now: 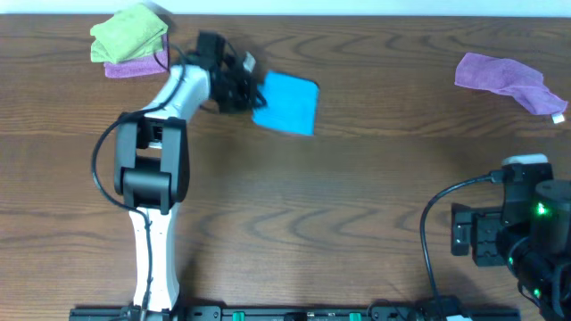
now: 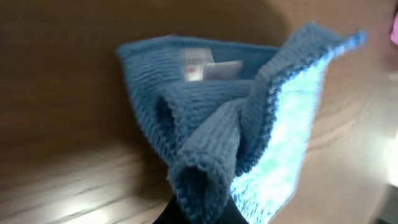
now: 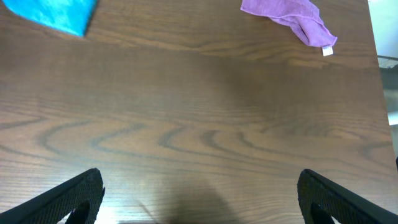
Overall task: Fold the cloth
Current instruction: 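Grasp the folded blue cloth with the left gripper and lift it, then carry the folded cloth to the top-left stack and place it on top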
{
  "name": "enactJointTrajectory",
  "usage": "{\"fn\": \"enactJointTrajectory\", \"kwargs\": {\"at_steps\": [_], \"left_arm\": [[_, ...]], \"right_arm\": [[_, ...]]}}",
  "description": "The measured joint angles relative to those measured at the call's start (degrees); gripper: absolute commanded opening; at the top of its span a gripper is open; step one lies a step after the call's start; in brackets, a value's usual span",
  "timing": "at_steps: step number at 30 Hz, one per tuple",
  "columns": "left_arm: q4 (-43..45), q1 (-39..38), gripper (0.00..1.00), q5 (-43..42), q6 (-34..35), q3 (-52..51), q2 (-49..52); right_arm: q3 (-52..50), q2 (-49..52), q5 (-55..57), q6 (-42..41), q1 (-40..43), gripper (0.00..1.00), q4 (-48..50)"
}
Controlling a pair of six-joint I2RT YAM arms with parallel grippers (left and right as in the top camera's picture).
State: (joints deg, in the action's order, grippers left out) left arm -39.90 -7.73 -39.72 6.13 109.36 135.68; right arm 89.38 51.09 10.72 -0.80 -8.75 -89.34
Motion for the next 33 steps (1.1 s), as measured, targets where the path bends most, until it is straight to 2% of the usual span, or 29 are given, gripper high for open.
{"fn": "enactJointTrajectory", "kwargs": {"at_steps": [3,10,23,33], "left_arm": [[-6.9,1.9,0.06,5.7,-5.0,12.7,0.0],[-9.0,6.8,0.06,10.8,-9.1,25.6,0.0],[-0.6,18.7,0.06,11.5,-8.7,27.1,0.0],[7.2,23.3,0.06,9.9,-7.0,27.1,0.0]], "right_arm": [[0.0,0.0,-0.2,0.0,0.0,0.99,0.0],[0.0,0.0,-0.2,0.0,0.0,0.99,0.1],[0.0,1.9,-0.2,-0.2,0.0,0.99,0.9],[0.0,5.5,-0.8,-3.2,0.0,0.99,-1.0]]}}
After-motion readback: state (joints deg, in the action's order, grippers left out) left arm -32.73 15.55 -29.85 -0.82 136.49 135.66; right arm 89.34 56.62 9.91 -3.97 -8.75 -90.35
